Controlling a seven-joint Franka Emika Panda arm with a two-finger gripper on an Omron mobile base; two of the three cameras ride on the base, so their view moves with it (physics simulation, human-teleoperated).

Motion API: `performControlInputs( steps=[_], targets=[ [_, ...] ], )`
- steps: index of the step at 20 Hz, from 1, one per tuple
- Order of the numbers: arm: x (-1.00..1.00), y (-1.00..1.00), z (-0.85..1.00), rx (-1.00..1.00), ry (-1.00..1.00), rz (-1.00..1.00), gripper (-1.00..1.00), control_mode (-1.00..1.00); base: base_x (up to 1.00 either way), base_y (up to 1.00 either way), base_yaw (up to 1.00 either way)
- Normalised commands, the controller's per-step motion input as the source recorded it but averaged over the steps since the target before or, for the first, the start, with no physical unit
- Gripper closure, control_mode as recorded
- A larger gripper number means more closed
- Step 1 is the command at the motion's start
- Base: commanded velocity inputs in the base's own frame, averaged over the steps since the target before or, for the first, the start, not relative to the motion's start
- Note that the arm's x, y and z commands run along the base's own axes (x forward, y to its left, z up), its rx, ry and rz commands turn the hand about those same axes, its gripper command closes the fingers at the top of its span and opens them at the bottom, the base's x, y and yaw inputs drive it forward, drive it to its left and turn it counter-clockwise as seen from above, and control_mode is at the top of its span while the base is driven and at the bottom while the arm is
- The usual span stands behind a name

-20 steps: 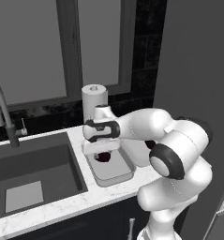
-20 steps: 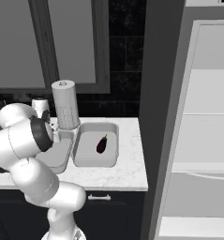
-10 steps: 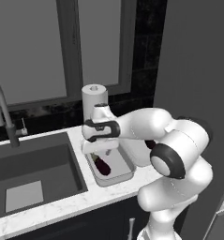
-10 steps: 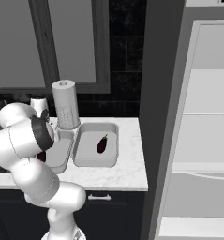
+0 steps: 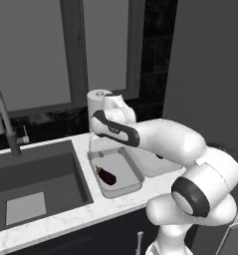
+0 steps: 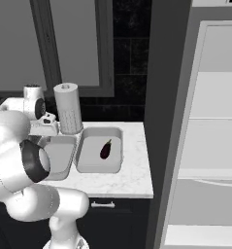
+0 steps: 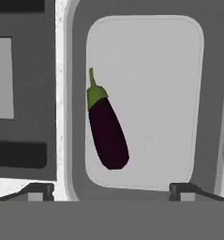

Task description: Place one eggplant and one chicken drumstick in each tupperware on the nearby counter, to pack two identical lunches.

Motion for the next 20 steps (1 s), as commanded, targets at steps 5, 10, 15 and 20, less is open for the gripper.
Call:
performControlInputs(
  steps=[5,10,15,20],
  targets=[
    [-1.0,-0.63,0.88,0.07,-0.03,0.0,-1.0,-1.0,0.0,0.0,0.0],
    [-1.0,-0.98,0.49,0.04,-0.04,0.01,-1.0,-1.0,0.0,0.0,0.0],
    [-1.0,-0.82,0.49,0.0,-0.14,0.03,-1.0,-1.0,0.0,0.0,0.0],
    [-0.77,-0.34,0.99,0.0,-0.05,0.01,-1.0,-1.0,0.0,0.0,0.0]
  ],
)
